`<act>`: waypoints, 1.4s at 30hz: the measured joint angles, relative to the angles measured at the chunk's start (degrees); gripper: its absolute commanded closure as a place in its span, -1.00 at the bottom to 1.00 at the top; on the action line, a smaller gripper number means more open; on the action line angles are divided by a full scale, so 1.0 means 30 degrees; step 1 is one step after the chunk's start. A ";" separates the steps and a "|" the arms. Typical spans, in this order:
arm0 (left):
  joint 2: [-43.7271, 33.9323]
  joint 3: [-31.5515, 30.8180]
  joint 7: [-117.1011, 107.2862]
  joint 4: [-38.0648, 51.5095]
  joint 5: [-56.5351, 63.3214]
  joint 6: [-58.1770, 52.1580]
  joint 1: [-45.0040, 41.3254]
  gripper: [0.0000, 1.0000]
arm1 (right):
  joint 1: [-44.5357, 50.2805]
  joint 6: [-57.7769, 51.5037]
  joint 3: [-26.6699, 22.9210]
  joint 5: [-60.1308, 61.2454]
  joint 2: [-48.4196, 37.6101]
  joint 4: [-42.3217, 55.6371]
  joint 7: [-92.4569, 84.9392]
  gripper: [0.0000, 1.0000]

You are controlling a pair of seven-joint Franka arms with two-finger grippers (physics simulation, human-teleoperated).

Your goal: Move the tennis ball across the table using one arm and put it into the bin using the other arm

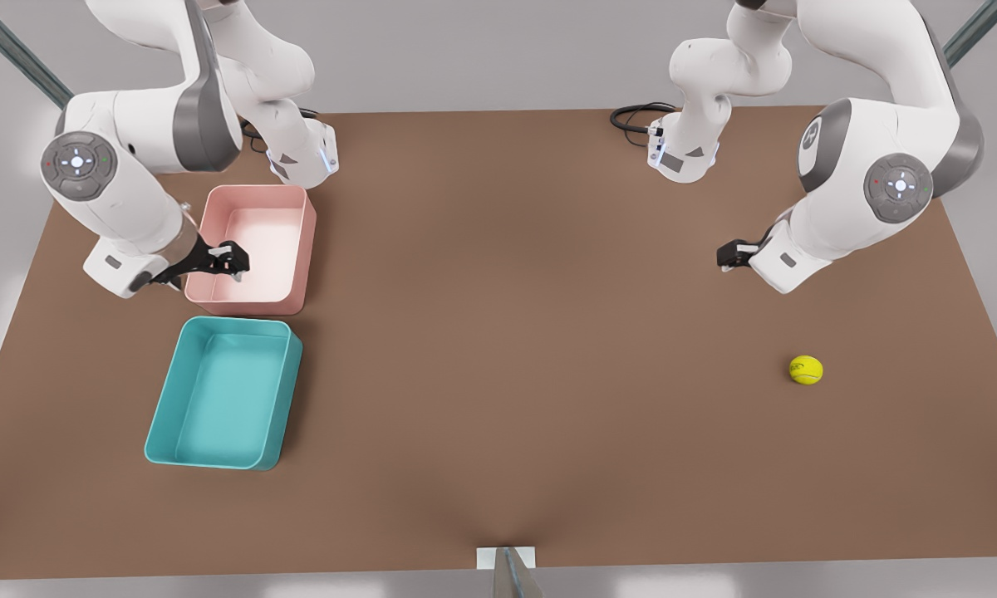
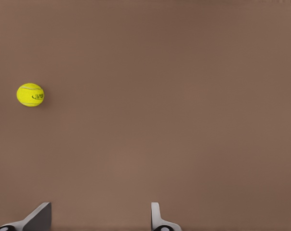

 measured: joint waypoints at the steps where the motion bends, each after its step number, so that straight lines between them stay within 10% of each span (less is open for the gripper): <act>1: 0.0025 0.0011 -0.0030 -0.0008 -0.0002 0.0015 0.0001 -1.00 | -0.0027 0.0016 -0.0001 -0.0006 -0.0003 0.0037 -0.0002 -1.00; 3: 0.0145 0.0046 -0.0066 -0.0047 0.0000 0.0093 -0.0032 -0.88 | -0.0047 0.0042 -0.0016 -0.0016 -0.0007 0.0077 -0.0006 -1.00; 5: 0.1003 0.0578 0.0290 -0.0107 0.0079 0.0550 0.0066 0.43 | -0.0024 0.0039 -0.0059 -0.0019 -0.0035 0.0070 -0.0011 -1.00; 6: 0.1807 0.0989 0.0744 -0.0108 0.0175 0.0891 0.0509 0.57 | -0.0014 0.0031 -0.0073 -0.0021 -0.0050 0.0069 -0.0013 -1.00; 19: 0.8855 0.2119 1.7473 -0.0501 0.0150 0.8923 0.6875 0.57 | 0.0124 -0.0222 -0.0088 -0.0041 -0.0065 0.0039 -0.0012 -1.00; 42: 1.0789 0.3383 3.6261 -0.4285 0.0967 1.6447 0.7670 0.57 | 0.0248 -0.0359 -0.0118 -0.0053 -0.0007 0.0027 0.0009 -1.00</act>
